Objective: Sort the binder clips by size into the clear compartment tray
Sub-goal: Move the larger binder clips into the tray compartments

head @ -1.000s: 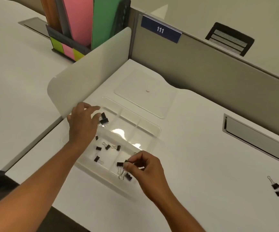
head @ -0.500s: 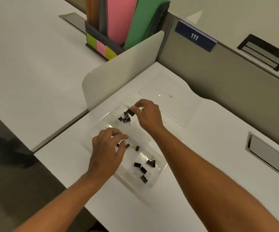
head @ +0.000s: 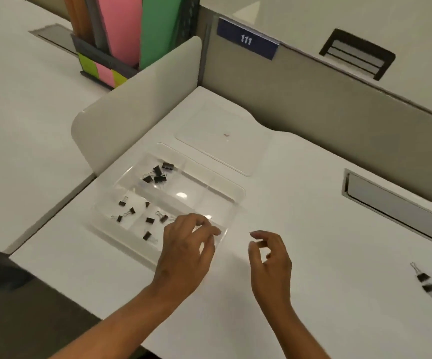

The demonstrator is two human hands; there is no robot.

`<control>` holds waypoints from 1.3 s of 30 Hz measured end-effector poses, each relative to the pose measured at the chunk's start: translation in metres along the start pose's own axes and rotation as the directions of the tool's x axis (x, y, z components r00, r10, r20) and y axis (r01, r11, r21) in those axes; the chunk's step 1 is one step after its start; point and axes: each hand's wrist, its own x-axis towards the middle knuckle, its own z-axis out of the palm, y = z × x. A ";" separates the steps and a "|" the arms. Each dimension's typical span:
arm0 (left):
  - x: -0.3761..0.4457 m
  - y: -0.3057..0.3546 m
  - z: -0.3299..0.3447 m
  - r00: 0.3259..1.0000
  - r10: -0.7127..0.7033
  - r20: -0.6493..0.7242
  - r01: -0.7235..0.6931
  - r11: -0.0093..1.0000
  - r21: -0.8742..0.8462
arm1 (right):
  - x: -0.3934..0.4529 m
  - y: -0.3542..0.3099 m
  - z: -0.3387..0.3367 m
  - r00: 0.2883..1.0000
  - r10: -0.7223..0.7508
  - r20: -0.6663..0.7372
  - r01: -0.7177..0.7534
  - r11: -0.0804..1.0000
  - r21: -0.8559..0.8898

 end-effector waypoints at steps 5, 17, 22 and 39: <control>-0.004 0.070 0.072 0.955 0.246 0.166 -0.237 0.969 -0.074 | -0.024 0.059 -0.086 0.960 0.174 -0.217 -0.164 0.984 0.065; -0.053 0.238 0.251 0.705 0.532 0.469 -0.500 0.842 -0.203 | -0.042 0.180 -0.253 0.843 0.275 -0.462 -0.261 0.961 0.095; -0.045 0.279 0.316 0.639 0.532 0.555 -0.548 0.822 -0.157 | -0.020 0.242 -0.302 0.863 0.218 -0.456 -0.251 0.968 -0.012; 0.045 0.316 0.487 0.420 0.516 0.746 -0.734 0.677 -0.056 | 0.095 0.344 -0.348 0.898 -0.013 -0.440 -0.204 0.873 -0.444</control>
